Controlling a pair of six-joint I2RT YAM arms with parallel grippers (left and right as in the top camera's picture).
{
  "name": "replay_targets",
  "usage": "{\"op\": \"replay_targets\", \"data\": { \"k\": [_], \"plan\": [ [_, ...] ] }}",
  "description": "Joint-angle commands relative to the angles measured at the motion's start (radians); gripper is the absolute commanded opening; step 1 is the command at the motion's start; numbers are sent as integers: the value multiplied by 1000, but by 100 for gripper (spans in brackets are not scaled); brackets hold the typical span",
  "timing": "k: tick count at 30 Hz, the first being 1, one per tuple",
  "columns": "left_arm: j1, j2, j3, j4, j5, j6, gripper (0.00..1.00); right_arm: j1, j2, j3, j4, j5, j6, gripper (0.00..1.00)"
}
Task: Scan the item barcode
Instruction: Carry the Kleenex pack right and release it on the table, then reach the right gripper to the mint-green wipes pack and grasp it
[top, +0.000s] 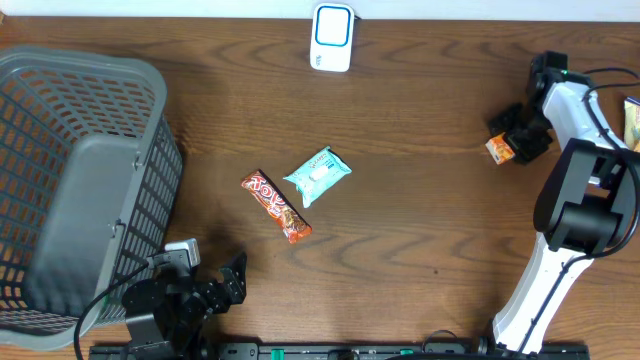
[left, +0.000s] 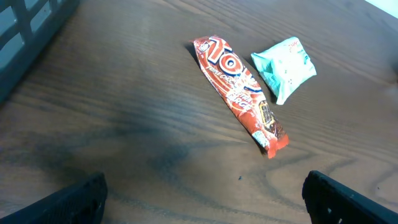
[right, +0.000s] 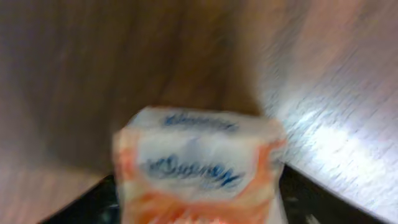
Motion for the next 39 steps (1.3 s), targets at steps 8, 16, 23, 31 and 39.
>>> {"op": "replay_targets", "data": {
  "k": [8, 16, 23, 31, 39],
  "plan": [
    [2, -2, -2, -3, -6, -2, 98, -117, -30, 39, 39, 97, -53, 18],
    [2, -2, -2, -3, -6, -2, 98, -281, -43, 212, 23, 96, -212, 26],
    [2, -2, -2, -3, -6, -2, 98, -338, -47, 391, -66, -198, -324, 99],
    [2, -2, -2, -3, -6, -2, 98, -258, -143, 429, -163, -515, -321, 99],
    [2, -2, -2, -3, -6, -2, 98, 85, -175, 408, -341, -477, -273, 99]
  ]
}}
